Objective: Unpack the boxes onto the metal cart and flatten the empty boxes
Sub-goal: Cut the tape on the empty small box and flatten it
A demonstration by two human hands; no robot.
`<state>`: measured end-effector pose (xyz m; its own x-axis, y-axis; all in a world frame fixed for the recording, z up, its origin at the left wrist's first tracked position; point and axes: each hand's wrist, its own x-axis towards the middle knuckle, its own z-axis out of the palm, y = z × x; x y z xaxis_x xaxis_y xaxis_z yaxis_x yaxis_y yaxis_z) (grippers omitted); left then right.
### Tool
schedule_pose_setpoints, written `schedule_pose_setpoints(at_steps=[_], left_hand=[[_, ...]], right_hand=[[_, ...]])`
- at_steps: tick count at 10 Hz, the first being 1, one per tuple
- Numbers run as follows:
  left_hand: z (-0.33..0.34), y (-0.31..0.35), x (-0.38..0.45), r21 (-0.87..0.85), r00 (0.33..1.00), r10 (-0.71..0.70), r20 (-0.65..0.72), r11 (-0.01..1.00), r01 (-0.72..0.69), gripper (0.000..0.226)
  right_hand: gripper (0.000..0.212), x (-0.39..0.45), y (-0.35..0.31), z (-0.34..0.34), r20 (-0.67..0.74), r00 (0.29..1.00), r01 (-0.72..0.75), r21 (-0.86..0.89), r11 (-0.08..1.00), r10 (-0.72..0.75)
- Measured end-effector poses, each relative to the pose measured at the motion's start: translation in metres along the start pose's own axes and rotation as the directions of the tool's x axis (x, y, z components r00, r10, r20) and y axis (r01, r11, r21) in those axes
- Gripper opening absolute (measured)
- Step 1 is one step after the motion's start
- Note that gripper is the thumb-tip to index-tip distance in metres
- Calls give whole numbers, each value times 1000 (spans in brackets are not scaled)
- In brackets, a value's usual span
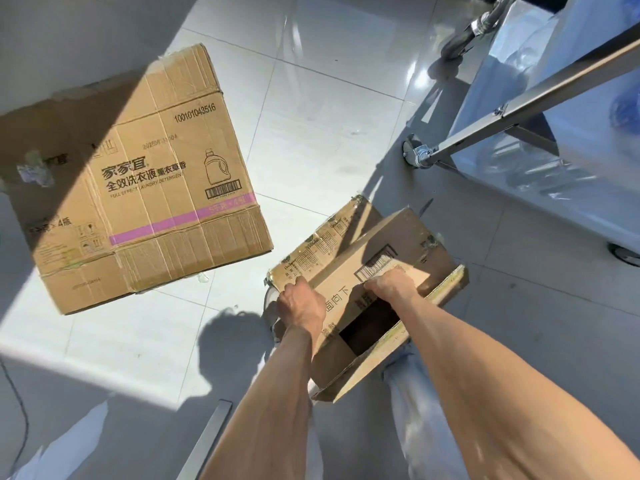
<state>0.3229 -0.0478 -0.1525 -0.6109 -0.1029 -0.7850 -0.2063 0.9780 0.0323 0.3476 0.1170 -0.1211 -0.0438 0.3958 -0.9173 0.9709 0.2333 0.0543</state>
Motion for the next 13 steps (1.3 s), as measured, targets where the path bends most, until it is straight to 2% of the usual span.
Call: schedule_pose_setpoints(at_steps=[1,2,3,4,5,6,7,8,9,10,11,12,13], left_hand=[[-5,-16,2,97,1000,-24,-9,995,25,28],[-7,-30,-2,72,1000,9,-18,997,-7,23],[-27,-40,-8,-20,994,-99,-35,995,98,26],[-65,-46,-10,-139,971,-234,-46,964,226,29],[-117,-57,-8,-261,946,-323,24,912,317,34],[-177,-71,-2,-440,892,-448,60,790,426,43],[-230,-80,9,-638,870,-484,95,641,426,55],[-260,-82,21,-743,871,-468,149,528,411,64],[-283,-82,37,-761,874,-483,56,546,351,61],[-291,-79,49,-717,886,-460,-64,638,280,53],[-272,-90,58,-683,877,-467,-117,678,270,50],[-230,-109,73,-630,873,-480,-84,704,326,55],[-185,-124,84,-632,886,-460,58,670,389,32]], right_hand=[[44,-1,-8,18,134,977,-212,685,697,165],[30,-5,-21,31,-12,973,-154,708,689,230],[25,-44,-55,31,-72,992,-20,735,678,108],[15,-70,-83,33,-259,949,57,702,710,180],[13,-114,-121,32,-295,927,98,785,611,230],[27,-154,-169,26,-220,971,130,819,559,96],[29,-196,-236,15,-268,955,293,796,530,-126],[18,-218,-283,-2,-319,914,405,739,538,-250],[16,-212,-305,-14,-347,908,417,692,590,-235],[22,-185,-311,-9,-350,924,360,668,652,-152],[21,-142,-290,11,-249,966,223,650,727,-75],[32,-99,-248,39,-6,993,89,666,741,-115],[38,-63,-212,54,134,985,-3,653,757,-112]])
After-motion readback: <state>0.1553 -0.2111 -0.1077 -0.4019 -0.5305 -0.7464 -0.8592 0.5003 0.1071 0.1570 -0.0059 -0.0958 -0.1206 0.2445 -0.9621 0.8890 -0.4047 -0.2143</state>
